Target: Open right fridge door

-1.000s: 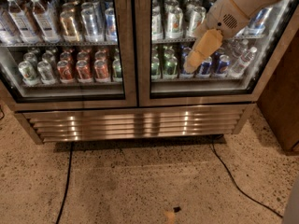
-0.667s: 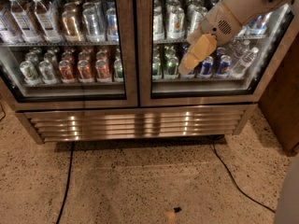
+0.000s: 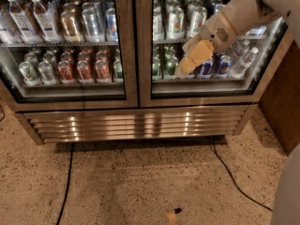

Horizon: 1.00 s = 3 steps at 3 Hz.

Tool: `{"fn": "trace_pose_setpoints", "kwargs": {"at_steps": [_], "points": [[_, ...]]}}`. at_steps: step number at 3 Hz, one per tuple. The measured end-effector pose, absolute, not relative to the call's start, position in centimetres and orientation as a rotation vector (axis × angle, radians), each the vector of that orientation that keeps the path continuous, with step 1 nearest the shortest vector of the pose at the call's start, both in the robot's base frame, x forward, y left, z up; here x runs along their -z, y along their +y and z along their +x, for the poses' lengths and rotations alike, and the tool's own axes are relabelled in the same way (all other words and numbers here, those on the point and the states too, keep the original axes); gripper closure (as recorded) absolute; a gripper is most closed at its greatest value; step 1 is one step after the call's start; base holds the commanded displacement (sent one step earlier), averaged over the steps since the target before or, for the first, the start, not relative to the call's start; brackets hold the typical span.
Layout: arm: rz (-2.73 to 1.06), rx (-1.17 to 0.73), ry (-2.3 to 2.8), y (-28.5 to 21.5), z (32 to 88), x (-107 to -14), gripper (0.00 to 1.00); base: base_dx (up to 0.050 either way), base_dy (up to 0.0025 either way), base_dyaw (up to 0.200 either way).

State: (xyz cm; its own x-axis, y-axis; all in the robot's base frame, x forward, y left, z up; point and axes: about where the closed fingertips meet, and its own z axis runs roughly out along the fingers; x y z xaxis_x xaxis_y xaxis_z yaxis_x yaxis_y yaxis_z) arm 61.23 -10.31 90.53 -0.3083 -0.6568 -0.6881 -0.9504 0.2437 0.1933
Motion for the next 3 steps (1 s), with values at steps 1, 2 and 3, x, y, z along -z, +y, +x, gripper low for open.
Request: {"fn": "trace_pose_setpoints", "kwargs": {"at_steps": [1,2,3], "points": [[-1.442,-0.91,2.012,-9.05,61.29,-90.52,0.0,0.0,0.0,0.0],[-1.442,-0.91,2.012,-9.05,61.29,-90.52,0.14,0.0,0.0,0.0],[-1.442,-0.91,2.012,-9.05,61.29,-90.52,0.0,0.0,0.0,0.0]]}}
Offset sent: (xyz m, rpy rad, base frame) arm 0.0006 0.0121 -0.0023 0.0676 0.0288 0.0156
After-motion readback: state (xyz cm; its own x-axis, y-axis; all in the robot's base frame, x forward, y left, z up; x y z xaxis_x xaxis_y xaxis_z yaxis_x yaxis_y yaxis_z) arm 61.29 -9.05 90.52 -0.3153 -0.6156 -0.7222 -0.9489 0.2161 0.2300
